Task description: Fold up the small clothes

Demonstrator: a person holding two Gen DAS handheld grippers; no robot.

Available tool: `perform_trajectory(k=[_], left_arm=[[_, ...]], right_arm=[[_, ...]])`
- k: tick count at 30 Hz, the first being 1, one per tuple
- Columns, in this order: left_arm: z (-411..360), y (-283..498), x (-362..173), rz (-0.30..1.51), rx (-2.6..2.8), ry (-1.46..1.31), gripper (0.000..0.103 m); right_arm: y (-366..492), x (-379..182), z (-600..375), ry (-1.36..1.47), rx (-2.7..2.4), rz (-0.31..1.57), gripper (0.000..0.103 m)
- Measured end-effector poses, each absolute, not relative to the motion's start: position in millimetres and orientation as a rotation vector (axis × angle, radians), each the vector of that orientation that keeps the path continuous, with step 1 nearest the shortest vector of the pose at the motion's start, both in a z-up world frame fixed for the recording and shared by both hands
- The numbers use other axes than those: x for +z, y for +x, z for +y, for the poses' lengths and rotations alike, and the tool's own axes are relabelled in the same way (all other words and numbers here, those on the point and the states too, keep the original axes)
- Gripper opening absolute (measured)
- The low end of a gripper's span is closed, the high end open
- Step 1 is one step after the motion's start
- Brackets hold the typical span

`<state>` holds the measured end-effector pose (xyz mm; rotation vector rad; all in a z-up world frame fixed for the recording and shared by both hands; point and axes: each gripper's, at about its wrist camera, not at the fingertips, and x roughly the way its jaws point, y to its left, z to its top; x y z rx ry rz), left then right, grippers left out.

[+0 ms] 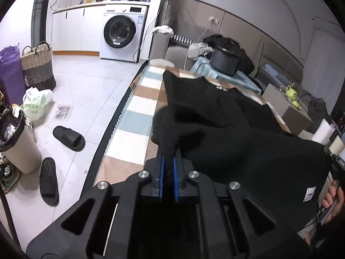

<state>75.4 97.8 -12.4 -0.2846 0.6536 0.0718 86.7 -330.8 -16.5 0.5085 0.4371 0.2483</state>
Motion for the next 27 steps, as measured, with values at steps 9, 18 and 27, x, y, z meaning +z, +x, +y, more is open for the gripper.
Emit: perform_trajectory(k=[9,18,27], left_arm=[[121,82,-6,0.649,0.066,-0.355,0.004],[136,179,-21,0.693,0.113,-0.370,0.005],[126,231,-62,0.823,0.147,-0.336,0.069]], right_arm=[[84,-6,-345,0.560,0.145,0.416,0.004],[183,-1,-332,0.645,-0.035,0.498,0.004],[199,-40,-341,0.670,-0.201,0.691,0.067]])
